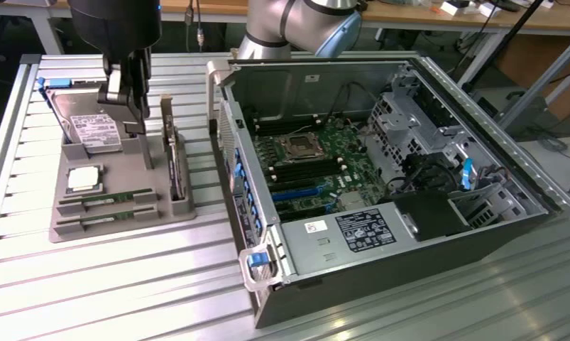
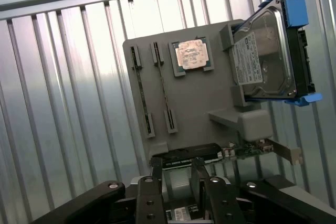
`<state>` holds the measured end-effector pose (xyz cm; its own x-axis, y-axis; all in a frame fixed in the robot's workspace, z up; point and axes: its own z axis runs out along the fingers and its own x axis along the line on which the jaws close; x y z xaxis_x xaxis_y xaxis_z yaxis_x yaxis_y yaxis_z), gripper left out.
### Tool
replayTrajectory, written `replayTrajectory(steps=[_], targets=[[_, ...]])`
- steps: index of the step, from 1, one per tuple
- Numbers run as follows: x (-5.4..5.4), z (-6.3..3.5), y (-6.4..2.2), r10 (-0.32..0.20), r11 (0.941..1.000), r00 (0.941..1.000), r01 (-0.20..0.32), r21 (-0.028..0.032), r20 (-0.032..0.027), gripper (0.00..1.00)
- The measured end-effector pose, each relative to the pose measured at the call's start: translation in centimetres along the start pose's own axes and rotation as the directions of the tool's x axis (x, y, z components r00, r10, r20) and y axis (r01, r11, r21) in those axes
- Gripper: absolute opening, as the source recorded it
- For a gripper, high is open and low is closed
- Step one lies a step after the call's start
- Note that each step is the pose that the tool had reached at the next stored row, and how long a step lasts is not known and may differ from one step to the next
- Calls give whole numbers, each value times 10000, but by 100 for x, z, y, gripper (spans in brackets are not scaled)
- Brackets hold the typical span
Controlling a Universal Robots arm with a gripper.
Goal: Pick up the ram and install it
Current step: 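Pick up the ram and move it above insertion slot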
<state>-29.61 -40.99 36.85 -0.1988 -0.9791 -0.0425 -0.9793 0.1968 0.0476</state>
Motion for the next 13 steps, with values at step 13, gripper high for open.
replayTrajectory(steps=[13], targets=[[5,62,10,0,10000,10000,0,-3,22,36]])
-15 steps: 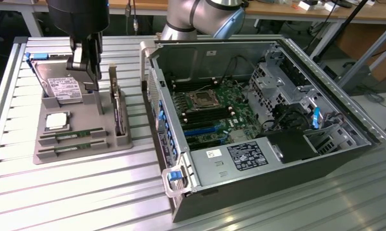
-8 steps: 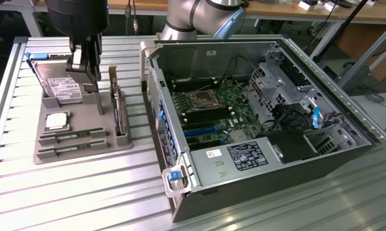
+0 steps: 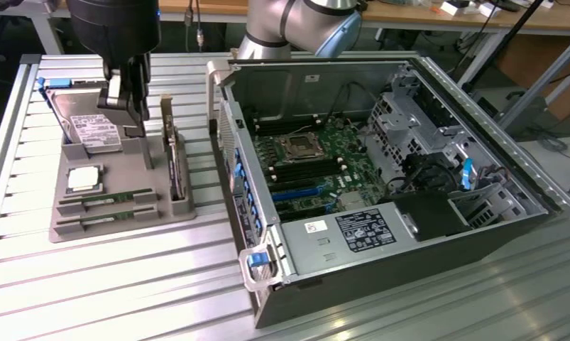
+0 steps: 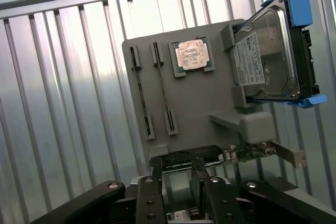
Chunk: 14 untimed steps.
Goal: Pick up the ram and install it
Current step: 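Pick up the ram and move it above insertion slot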
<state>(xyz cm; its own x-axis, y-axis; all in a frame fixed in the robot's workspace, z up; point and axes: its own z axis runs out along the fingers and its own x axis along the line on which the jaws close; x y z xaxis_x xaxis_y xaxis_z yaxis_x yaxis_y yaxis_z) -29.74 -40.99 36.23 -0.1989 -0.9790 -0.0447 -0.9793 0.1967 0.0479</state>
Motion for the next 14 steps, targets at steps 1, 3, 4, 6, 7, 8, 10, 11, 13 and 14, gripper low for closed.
replayTrajectory(steps=[1,3,4,6,7,8,10,11,13,14], targets=[[0,5,0,0,10000,10000,0,0,2,36],[1,16,0,-1,10000,10000,1,-2,8,36],[1,19,0,-1,10000,10000,1,-2,9,36],[2,24,0,-1,10000,10000,1,-3,12,36],[2,28,0,-1,10000,10000,1,-2,14,36],[2,32,0,-1,10000,10000,1,-3,16,36],[3,43,1,-1,10000,10000,1,-3,20,36],[3,48,1,-1,10000,10000,1,-4,22,36],[4,60,2,-1,10000,10000,1,-5,26,36],[4,66,2,-1,10000,10000,1,-6,28,36]])
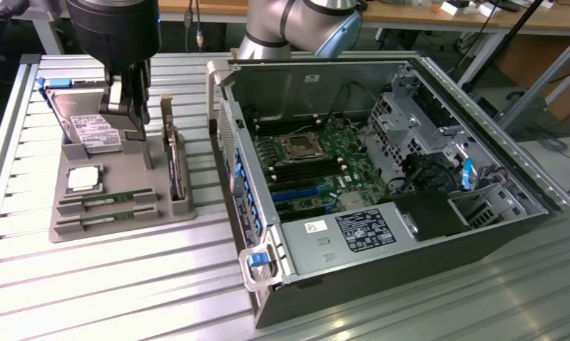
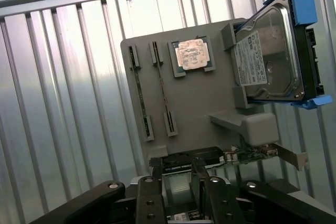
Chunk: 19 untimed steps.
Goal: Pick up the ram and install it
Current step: 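Pick up the ram and move it above insertion slot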
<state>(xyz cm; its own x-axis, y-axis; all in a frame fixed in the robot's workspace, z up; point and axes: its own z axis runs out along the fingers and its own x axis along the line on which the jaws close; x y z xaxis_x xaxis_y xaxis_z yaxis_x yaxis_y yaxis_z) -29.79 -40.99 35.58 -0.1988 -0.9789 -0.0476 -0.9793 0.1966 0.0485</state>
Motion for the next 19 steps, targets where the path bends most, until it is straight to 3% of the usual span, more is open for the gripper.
replayTrajectory(steps=[19], targets=[[5,91,-1,-2,10000,10000,2,-7,39,36]])
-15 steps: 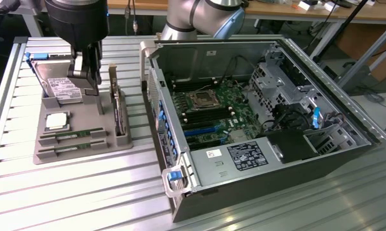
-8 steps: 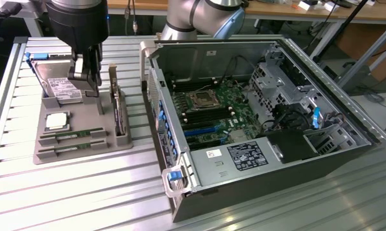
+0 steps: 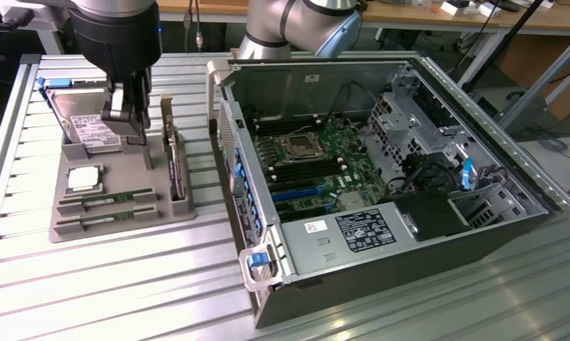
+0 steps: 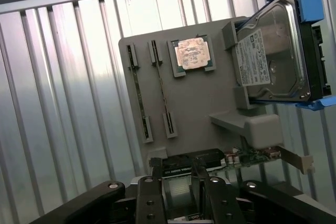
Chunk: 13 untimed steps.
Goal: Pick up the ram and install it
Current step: 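Pick up the ram and move it above insertion slot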
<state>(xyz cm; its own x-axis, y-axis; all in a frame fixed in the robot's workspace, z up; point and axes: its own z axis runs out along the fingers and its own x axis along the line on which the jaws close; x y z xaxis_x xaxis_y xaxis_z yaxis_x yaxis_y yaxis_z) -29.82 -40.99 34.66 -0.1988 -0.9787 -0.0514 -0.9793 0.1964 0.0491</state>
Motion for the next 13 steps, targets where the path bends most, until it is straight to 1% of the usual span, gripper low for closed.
replayTrajectory(steps=[13], targets=[[3,52,-1,-1,10000,10000,1,-6,28,36]])
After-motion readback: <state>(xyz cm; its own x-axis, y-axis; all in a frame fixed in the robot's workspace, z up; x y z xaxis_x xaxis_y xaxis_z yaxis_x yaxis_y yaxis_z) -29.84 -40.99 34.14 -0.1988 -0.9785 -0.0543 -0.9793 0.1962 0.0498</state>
